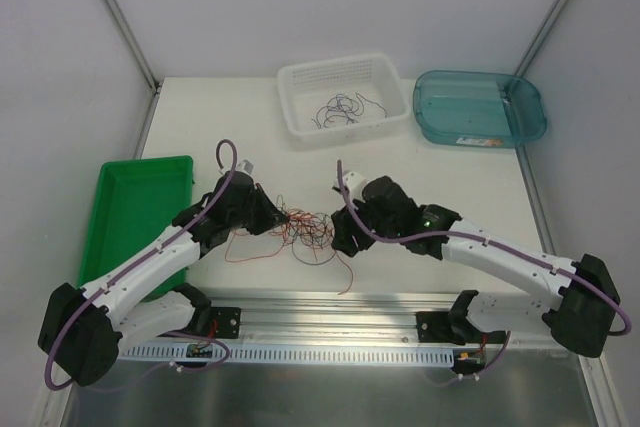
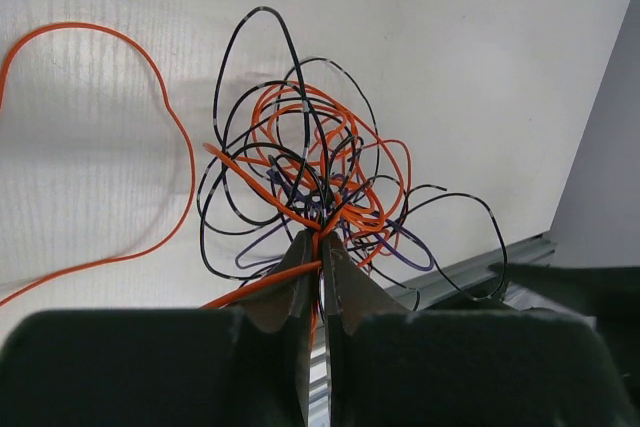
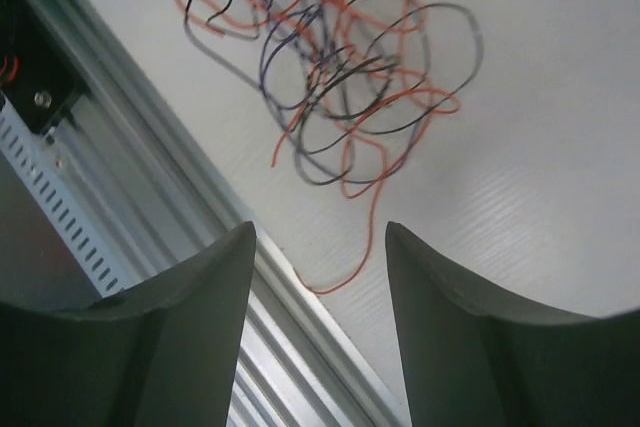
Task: Untangle the cables
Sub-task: Place the cable in the bin, then untie the cable.
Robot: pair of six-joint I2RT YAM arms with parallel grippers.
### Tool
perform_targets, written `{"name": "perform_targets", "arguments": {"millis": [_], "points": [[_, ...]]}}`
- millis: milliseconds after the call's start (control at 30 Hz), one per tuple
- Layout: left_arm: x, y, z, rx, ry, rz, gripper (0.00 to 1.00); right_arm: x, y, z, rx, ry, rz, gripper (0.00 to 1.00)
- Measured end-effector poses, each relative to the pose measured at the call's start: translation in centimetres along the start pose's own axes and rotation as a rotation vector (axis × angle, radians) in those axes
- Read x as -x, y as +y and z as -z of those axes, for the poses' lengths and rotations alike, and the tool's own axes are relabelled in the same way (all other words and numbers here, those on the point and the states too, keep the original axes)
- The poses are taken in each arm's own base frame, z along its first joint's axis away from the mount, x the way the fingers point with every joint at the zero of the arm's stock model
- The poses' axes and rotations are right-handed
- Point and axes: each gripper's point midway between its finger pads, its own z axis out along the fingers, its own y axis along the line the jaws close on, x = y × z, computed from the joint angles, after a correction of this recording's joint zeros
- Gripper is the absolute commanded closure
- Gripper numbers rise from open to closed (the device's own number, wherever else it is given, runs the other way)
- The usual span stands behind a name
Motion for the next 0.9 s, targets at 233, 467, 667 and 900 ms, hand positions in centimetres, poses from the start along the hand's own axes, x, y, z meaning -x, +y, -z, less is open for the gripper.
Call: {"name": "perform_targets", "arguments": {"millis": [233, 467, 667, 900], "points": [[0.1, -0.9, 0.0, -0.010, -0.013, 0.079, 1.00, -3.3, 4.8, -2.8, 0.123, 0.038, 0.040, 0.43], [1.5, -0.6, 0.0, 0.015, -0.092, 0.111, 0.99, -3.1, 5.4, -7.8, 0.126, 0.039, -0.025, 0.44], [1.6, 2.1, -0.7, 0.093, -0.144, 0.104, 0.93, -5.3, 4.0, -11.2, 0.043, 0.133, -0.078, 0.44], [0.6, 5.3, -1.5, 0.187, -0.144, 0.094, 0.80, -4.5, 2.5, -11.7, -0.071, 0.133, -0.106, 0.45]]}}
